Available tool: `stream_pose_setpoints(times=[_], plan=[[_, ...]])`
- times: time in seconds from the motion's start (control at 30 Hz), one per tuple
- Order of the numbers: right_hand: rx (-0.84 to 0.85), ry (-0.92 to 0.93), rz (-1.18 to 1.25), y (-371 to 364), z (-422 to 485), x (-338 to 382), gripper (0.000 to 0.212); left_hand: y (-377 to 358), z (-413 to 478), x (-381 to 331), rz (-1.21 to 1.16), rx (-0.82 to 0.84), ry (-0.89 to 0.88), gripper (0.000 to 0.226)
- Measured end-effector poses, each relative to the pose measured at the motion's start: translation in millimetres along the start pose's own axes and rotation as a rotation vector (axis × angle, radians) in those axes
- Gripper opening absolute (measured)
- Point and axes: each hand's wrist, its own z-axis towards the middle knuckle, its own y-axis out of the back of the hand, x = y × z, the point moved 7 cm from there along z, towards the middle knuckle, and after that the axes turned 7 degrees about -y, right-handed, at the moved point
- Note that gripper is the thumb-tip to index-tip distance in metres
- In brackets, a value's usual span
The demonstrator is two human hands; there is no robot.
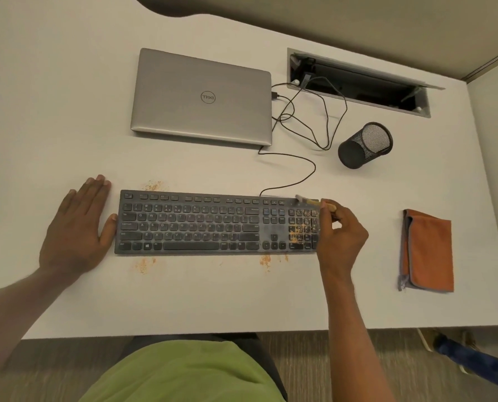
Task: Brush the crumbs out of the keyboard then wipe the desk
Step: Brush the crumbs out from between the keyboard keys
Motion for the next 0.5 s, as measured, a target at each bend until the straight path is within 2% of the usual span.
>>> stream_pose_setpoints(times=[0.17,0.37,0.5], plan=[[0.092,0.014,-0.039,6.6,-9.3,-4.6,0.013,-0.1,0.9,-0.7,0.000,-0.008,-0.013,0.071],[0.038,0.094,-0.044,10.2,-9.7,13.9,0.012,-0.3,0.3,-0.7,0.003,-0.004,-0.006,0.071],[0.097,0.088,-0.057,2.4,-8.9,6.3,0.014,-0.1,0.5,-0.9,0.000,-0.003,-0.002,0.071]])
